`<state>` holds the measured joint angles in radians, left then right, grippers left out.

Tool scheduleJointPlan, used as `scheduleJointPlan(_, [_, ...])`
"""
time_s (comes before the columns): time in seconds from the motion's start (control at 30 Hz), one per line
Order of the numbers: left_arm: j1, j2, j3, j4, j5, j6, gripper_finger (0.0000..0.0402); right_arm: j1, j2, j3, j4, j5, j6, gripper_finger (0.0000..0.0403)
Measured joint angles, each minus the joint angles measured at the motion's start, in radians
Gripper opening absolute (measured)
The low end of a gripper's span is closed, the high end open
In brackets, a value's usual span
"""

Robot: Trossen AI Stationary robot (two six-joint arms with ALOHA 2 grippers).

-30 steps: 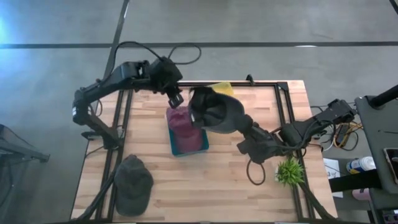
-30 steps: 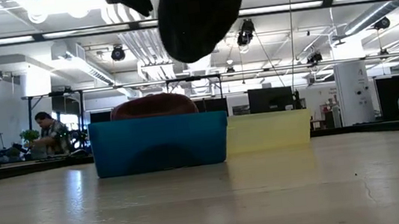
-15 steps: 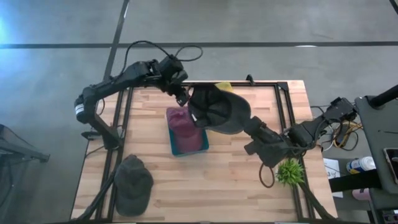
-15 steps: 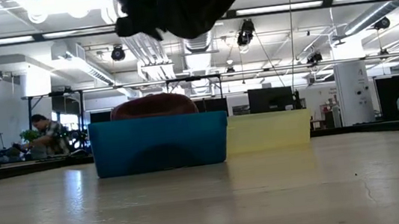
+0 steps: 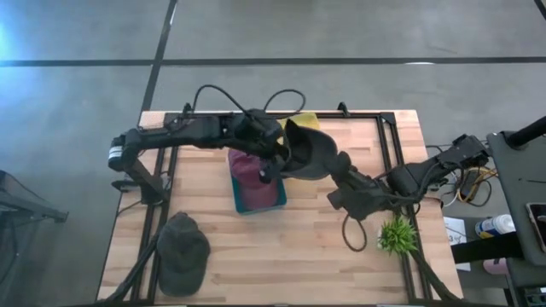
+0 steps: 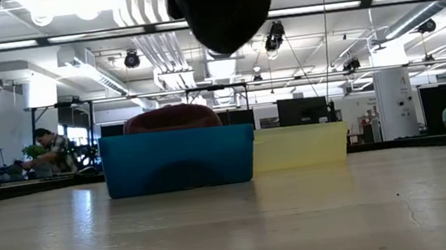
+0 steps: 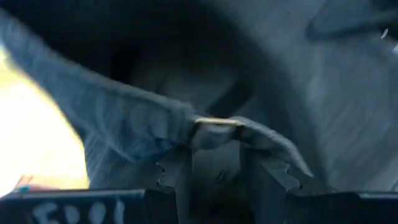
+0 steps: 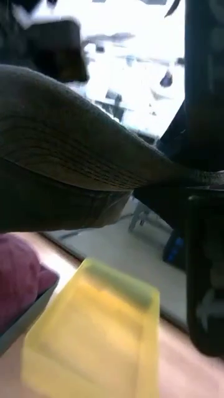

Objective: Pick & Place hat
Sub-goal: Put the right black cap into the yellow bin

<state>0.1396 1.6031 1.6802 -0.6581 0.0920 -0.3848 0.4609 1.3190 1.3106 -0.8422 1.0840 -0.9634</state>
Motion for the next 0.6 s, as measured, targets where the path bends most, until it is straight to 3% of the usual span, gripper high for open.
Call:
scheduleJointPlan(0.4, [-0.015, 0.1, 0.002, 0.063, -0.037, -0.006, 0.0126, -0.049, 0.08, -0.003, 0.164, -0.038, -0.015, 0.0013])
scheduleJointPlan(0.6, [-0.012, 0.096, 0.003, 0.057, -0.143, 0.09, 0.0126, -0.047, 0.092, -0.004, 0.168, -0.022, -0.03, 0.0013])
